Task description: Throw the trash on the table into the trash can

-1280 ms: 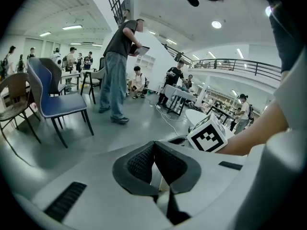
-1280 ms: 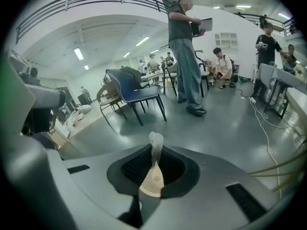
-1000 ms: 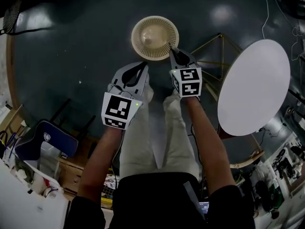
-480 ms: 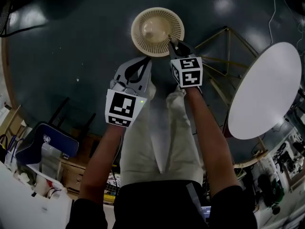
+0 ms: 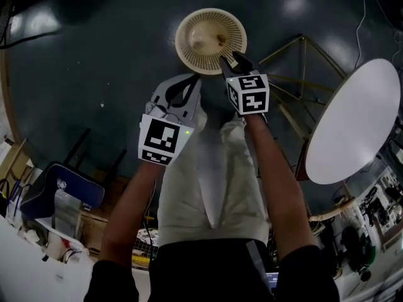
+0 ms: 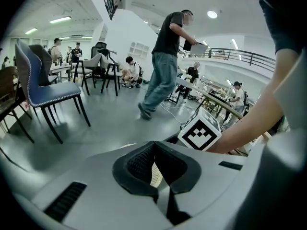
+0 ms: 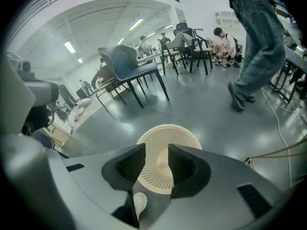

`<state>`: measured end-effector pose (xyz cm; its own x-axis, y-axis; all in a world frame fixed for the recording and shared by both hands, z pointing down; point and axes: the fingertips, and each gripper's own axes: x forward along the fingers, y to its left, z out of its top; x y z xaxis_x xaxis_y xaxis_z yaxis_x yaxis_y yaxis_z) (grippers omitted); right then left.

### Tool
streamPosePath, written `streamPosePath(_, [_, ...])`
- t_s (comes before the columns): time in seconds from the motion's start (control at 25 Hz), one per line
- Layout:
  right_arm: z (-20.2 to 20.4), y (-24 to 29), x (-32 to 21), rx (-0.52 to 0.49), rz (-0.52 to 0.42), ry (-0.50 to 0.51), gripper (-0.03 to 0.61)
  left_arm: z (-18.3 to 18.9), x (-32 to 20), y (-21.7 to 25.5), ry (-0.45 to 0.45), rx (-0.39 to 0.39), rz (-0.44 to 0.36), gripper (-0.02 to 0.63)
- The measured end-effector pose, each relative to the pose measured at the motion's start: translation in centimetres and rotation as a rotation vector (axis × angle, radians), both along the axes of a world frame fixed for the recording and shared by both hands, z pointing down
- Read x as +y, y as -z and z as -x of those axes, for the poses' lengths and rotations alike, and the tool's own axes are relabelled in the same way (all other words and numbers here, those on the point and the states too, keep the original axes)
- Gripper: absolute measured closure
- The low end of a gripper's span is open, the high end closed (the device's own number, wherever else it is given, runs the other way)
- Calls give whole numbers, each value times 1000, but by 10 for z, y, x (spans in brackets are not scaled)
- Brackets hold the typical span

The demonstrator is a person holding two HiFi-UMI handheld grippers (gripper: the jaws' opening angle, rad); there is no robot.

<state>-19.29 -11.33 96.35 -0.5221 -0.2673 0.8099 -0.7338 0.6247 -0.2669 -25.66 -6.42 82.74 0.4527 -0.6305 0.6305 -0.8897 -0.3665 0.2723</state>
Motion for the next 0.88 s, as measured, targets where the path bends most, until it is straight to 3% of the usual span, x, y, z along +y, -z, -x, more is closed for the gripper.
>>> streamPosePath(0.36, [2,51,11,6,-41,-1,471,9,4,42,15,-9,-37,598])
streamPosePath(0.52, [2,95,14,-21,-72,-3,519,10,7,75,10,-15,-61,598])
streamPosePath(0.88, [-4,218,18,-100,-193,4,554,7,17,161,58,-37,-111,598])
